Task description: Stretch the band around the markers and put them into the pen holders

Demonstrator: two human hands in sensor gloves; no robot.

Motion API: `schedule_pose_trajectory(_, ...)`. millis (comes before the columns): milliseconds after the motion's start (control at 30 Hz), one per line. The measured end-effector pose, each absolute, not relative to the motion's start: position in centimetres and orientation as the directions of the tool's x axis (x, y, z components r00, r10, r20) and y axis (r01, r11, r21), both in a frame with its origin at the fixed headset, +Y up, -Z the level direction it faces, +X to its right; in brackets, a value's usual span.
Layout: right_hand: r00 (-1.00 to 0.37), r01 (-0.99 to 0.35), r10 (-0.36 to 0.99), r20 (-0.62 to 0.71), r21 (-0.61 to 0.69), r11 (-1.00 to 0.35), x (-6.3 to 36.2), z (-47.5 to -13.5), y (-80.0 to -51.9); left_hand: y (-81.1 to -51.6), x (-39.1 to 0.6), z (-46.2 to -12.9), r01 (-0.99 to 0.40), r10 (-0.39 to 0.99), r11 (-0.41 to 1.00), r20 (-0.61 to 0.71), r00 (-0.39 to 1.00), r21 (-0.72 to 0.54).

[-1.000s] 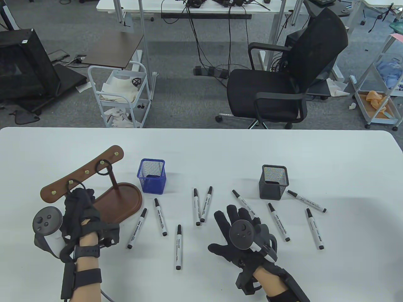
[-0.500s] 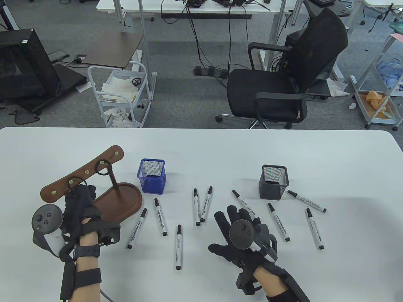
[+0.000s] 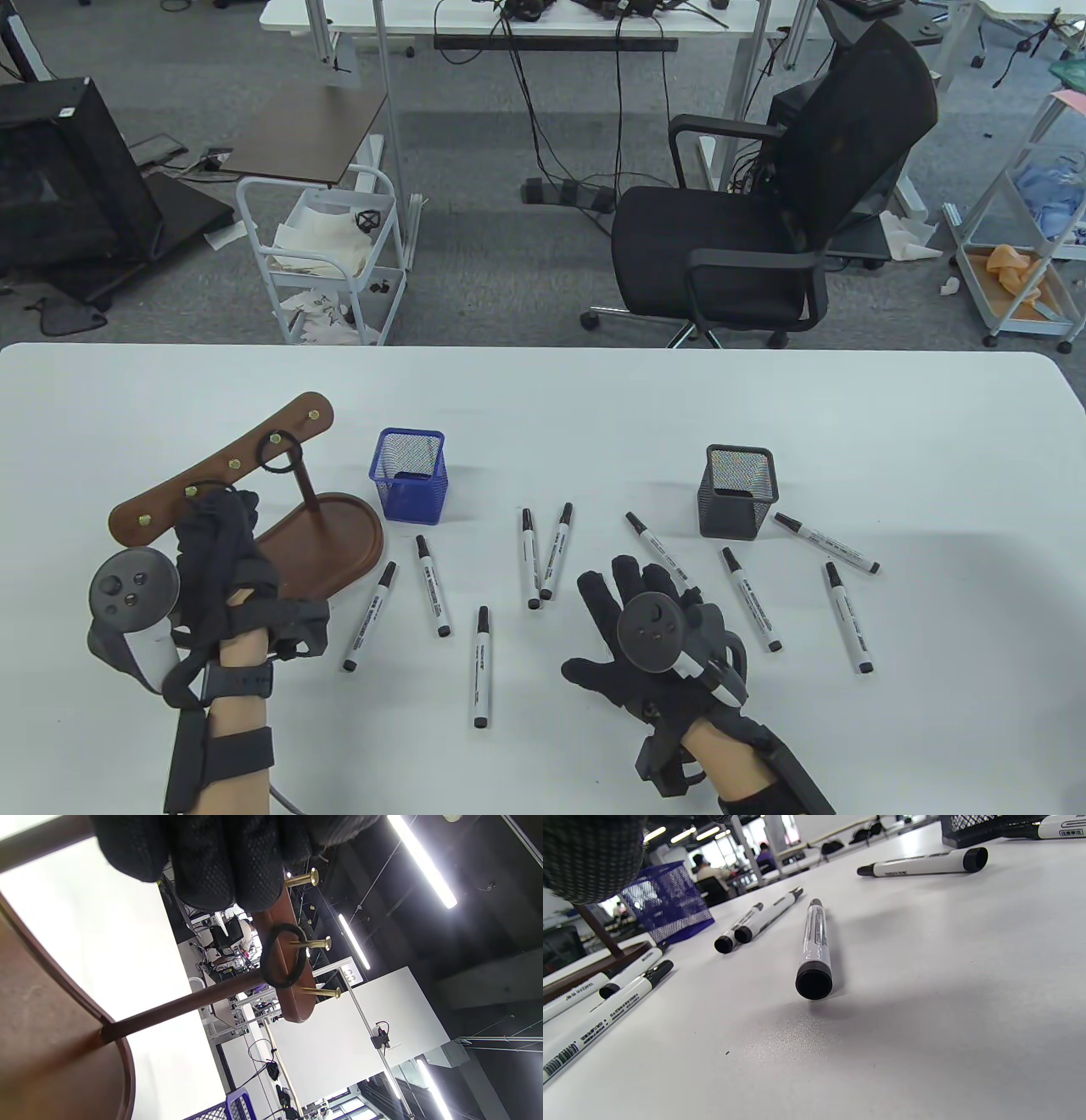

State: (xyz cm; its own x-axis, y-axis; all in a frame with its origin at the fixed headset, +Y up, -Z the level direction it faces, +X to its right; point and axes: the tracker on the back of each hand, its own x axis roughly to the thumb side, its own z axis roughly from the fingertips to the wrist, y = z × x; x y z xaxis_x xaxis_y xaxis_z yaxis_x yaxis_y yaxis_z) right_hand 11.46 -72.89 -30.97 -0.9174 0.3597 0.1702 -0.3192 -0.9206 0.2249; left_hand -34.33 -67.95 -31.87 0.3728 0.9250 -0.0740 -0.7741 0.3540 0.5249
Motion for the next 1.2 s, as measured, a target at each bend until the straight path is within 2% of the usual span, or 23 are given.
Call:
schedule_pose_trajectory(267, -0.917, -0.319, 0.360, 0.170, 0.227, -0.920, 11.5, -31.0, -72.9, -67.5, -34.0, -31.8, -0.748, 0.901, 0.394, -0.063, 0.429, 0.534)
schedule_pose_trajectory(433, -0.917, -0.318, 0.359, 0.171, 0.228, -0.920, 11.4, -31.0, -72.9, -67.3, -33.2, -31.9, -0.763, 0.897, 0.404, -0.053, 0.439, 0.504)
schedule_pose_trajectory(600, -0.918, -0.318, 0.358, 0.169, 0.224, -0.921, 11.5, -31.0, -72.8, -67.3, -31.6, -32.2, -0.752, 0.856, 0.478, -0.048, 0.515, 0.455)
schedule_pose_trajectory(867, -0.918, -0.319, 0.359, 0.169, 0.223, -0.921, 11.5, -31.0, -72.8, -67.3, -27.4, -32.5, -0.757, 0.803, 0.557, 0.013, 0.596, 0.341)
schedule_pose_trajectory(1000, -0.917, -0.321, 0.360, 0.169, 0.221, -0.921, 11.5, -31.0, -72.8, -67.4, -24.5, -32.5, -0.691, 0.708, 0.661, 0.063, 0.703, 0.293)
schedule_pose_trajectory(1200, -0.917, -0.327, 0.363, 0.168, 0.207, -0.922, 11.6, -31.0, -72.6, -67.8, -20.4, -32.2, -0.660, 0.644, 0.726, 0.147, 0.751, 0.193)
